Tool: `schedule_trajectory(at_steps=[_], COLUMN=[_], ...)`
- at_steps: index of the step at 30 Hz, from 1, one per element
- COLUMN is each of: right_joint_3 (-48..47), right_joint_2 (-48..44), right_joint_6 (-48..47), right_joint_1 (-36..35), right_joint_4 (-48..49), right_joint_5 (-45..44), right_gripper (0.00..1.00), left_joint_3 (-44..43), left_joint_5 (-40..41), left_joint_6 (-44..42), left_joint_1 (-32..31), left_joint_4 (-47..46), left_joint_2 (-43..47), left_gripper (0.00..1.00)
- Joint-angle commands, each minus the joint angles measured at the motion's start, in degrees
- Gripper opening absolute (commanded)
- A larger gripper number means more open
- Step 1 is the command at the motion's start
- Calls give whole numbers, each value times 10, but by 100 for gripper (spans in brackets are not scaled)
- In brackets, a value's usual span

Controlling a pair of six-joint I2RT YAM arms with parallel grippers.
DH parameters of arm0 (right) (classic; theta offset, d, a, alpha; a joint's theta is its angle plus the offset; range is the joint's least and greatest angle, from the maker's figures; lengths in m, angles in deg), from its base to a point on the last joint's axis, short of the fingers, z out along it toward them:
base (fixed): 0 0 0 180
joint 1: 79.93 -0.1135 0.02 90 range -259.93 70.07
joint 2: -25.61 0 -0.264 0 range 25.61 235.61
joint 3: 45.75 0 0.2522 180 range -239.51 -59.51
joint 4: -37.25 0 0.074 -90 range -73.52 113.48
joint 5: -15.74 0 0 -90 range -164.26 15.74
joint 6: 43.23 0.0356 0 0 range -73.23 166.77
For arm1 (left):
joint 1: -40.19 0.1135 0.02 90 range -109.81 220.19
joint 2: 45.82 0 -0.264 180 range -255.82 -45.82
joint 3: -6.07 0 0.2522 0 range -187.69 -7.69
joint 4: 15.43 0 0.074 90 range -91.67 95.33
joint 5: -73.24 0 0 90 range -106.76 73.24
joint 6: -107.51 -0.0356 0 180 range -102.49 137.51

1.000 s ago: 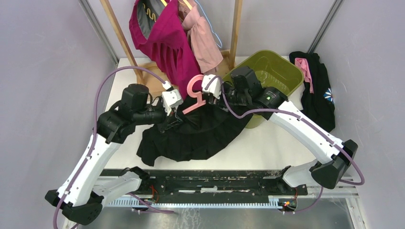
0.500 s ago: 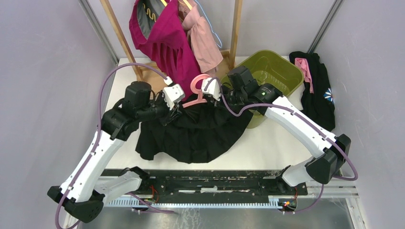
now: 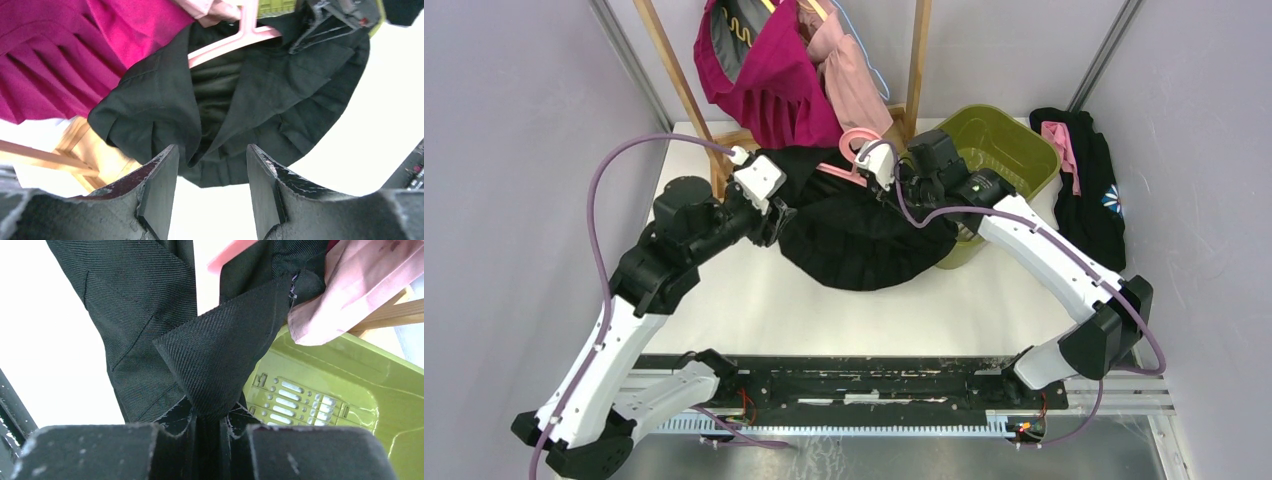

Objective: Remove the skirt from the hanger

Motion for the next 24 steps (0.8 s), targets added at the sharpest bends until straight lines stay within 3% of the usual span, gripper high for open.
schedule_trajectory(at_steps=[1, 19, 24], right_joint_3=[-25, -5, 10], right_joint_2=[-26, -61, -72], right_joint_6=[15, 23, 23], right_joint_1=[-1, -1, -1], right_joint_4=[48, 36, 41], right_joint_5=[-10, 33, 41], right_gripper=[1, 1, 1], left_joint_3=[-6, 44, 52], left_joint_5=[40, 125, 139], left_joint_6=[42, 98, 101], left_joint_1=[-2, -1, -2], left_joint_4=[-37, -209, -216], left_joint_2=[-38, -89, -118], left_gripper=[60, 67, 64])
